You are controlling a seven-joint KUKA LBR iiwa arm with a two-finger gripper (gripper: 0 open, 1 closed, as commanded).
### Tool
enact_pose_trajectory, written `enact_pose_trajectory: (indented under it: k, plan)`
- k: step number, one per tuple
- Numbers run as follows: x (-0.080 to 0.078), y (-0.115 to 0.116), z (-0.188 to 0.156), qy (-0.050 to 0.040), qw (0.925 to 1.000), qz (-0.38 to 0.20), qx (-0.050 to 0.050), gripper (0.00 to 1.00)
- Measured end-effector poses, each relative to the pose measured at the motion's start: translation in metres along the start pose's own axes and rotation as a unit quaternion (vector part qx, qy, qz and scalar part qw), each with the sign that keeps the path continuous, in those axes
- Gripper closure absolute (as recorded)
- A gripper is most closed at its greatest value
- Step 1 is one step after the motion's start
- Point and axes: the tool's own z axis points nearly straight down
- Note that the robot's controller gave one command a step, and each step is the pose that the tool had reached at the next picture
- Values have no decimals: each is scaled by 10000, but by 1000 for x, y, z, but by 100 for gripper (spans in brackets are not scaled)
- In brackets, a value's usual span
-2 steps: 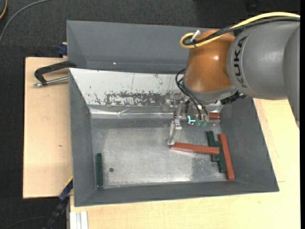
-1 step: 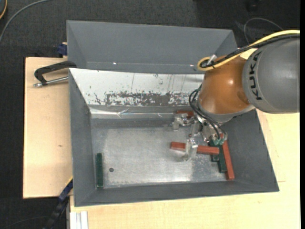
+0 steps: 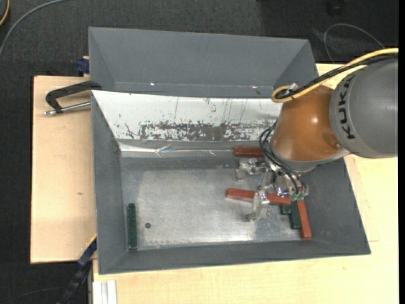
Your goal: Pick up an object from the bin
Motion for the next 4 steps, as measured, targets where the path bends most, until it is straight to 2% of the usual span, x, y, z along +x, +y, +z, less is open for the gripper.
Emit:
enact_pose_trajectory:
  k: [1, 2, 3, 4]
  plan:
    - [0, 1, 0, -7, 10000, -4, -3, 100]
    - [-19, 9, -159, -92, 9999, 59, 13, 100]
    - [-17, 9, -154, -42, 10000, 63, 4, 0]
    - [-10, 48, -54, 20, 9998, 183, -11, 0]
